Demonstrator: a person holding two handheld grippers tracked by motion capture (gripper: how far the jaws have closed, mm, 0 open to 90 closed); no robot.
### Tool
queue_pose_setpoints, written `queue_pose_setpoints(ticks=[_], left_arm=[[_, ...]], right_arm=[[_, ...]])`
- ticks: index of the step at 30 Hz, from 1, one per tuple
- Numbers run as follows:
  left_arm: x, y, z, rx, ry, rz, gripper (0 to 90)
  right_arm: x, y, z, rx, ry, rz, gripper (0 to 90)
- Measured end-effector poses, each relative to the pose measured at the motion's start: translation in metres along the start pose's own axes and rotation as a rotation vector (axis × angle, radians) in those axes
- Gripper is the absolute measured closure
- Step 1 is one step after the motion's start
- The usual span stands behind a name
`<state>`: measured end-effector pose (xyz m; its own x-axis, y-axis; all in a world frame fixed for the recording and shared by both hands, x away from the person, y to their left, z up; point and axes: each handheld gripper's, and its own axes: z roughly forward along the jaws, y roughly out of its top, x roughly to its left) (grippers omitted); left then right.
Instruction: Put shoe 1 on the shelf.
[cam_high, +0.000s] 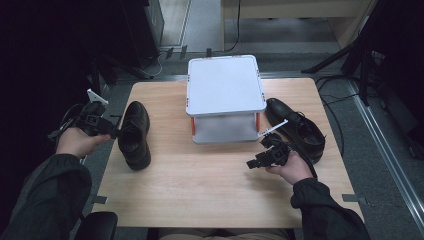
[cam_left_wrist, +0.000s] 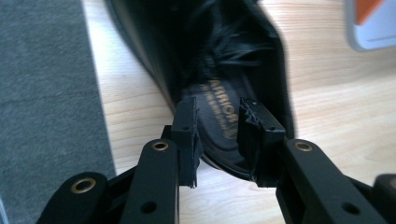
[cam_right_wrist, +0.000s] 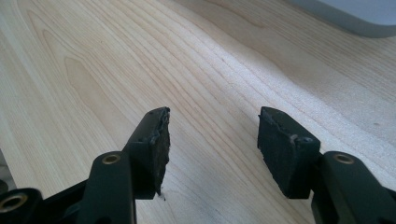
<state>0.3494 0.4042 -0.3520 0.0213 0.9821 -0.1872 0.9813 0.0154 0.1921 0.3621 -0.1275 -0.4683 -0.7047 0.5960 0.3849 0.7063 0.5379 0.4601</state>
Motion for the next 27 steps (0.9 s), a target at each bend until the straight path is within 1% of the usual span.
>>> queue_pose_setpoints(ticks=[2, 3, 8, 9, 10, 15, 18, 20, 22, 23, 25, 26, 27], left_arm=[[0.006, -0.001, 0.008, 0.003, 0.011, -0.024, 67.6], [0.006, -0.001, 0.008, 0.003, 0.011, -0.024, 67.5], [0.012, 0.000, 0.025, 0.019, 0.003, -0.050, 67.3], [0.012, 0.001, 0.029, 0.021, 0.008, -0.058, 67.3], [0.013, 0.001, 0.032, 0.026, 0.014, -0.056, 67.3], [0.019, 0.005, 0.049, 0.032, 0.029, -0.095, 68.3], [0.021, 0.007, 0.058, 0.038, 0.024, -0.113, 69.9], [0.021, 0.008, 0.061, 0.047, 0.040, -0.111, 71.1], [0.021, 0.010, 0.063, 0.063, 0.047, -0.134, 72.6], [0.021, 0.011, 0.064, 0.065, 0.045, -0.152, 73.7], [0.021, 0.012, 0.064, 0.071, 0.046, -0.161, 75.6], [0.021, 0.012, 0.064, 0.079, 0.047, -0.159, 77.1], [0.022, 0.014, 0.063, 0.085, 0.039, -0.168, 78.0]], right_arm=[[0.000, 0.000, 0.000, 0.001, 0.000, 0.002, 44.8], [0.000, 0.000, 0.000, 0.001, 0.000, 0.002, 44.8], [0.000, 0.000, 0.000, 0.006, -0.001, 0.001, 44.8], [0.000, 0.000, 0.000, 0.007, -0.001, 0.001, 44.8], [0.000, 0.000, 0.001, 0.007, -0.001, 0.000, 44.8], [0.000, 0.000, 0.001, 0.009, -0.002, -0.002, 44.8], [0.001, 0.000, 0.002, 0.013, -0.002, 0.001, 44.8], [0.001, 0.000, 0.002, 0.014, -0.002, -0.001, 44.8], [0.001, 0.000, 0.002, 0.014, -0.001, -0.003, 44.8], [0.001, 0.000, 0.002, 0.015, -0.002, -0.004, 44.8], [0.001, 0.000, 0.002, 0.014, -0.001, -0.003, 44.8], [0.001, 0.000, 0.002, 0.012, 0.000, -0.006, 44.8], [0.001, 0.001, 0.002, 0.012, 0.001, -0.005, 44.8]])
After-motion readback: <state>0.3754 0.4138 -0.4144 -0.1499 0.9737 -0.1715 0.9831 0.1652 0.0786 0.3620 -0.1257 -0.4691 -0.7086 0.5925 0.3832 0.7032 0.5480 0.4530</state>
